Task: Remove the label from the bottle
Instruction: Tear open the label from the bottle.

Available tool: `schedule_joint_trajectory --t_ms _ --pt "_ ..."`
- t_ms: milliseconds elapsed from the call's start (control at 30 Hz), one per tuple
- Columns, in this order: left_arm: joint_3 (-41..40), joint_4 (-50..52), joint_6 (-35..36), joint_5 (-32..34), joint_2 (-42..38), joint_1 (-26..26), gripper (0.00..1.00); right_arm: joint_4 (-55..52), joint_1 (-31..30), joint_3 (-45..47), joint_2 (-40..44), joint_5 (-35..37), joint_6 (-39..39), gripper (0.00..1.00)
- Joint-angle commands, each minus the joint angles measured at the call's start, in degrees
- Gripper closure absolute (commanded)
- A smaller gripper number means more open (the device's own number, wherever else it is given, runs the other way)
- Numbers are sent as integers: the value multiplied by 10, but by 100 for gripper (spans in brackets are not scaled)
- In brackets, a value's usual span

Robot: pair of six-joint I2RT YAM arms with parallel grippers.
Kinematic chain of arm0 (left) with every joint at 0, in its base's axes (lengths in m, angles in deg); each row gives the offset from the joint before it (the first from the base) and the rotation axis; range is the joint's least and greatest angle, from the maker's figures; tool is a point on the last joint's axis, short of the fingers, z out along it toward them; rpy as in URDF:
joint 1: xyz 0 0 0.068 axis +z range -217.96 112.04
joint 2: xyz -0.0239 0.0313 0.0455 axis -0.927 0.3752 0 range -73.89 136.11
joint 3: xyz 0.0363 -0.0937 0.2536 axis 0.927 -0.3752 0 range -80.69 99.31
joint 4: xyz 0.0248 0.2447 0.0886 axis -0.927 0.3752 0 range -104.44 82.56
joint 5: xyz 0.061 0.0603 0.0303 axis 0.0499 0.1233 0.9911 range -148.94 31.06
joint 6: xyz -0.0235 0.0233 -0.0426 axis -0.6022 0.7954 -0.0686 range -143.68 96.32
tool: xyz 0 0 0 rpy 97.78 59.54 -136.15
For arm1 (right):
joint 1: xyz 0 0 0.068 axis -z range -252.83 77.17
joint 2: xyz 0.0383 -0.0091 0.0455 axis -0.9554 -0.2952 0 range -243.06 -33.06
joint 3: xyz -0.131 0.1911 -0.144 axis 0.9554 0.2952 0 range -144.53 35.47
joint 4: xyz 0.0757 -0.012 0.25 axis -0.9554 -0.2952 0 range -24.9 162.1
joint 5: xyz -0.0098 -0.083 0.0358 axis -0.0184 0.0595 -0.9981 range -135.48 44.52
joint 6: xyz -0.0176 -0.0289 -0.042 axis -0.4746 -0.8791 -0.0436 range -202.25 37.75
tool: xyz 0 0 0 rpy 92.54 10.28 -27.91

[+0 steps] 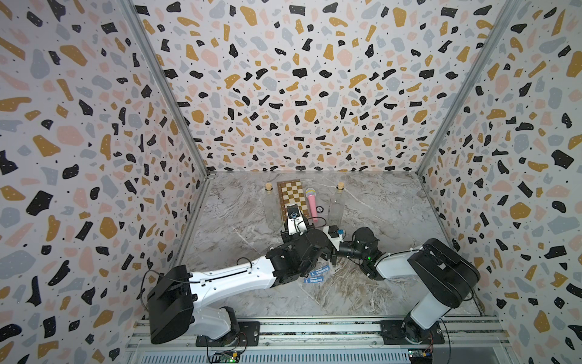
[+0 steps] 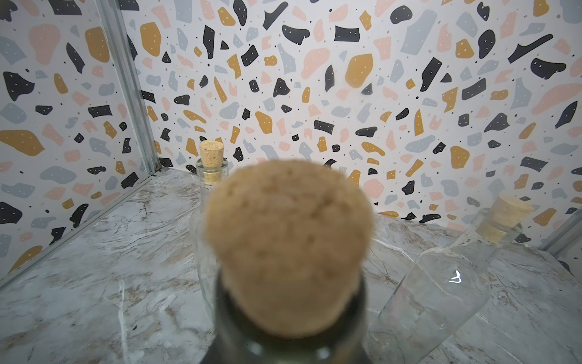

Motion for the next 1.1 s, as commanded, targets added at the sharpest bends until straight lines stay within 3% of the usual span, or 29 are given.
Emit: schedule_joint_trajectory --t_ms 0,1067 --pt "22 -28 -6 8 -3 -2 100 24 3 -20 -3 -9 10 62" --pt "24 -42 3 -13 7 -2 100 67 1 -22 -42 -36 43 70"
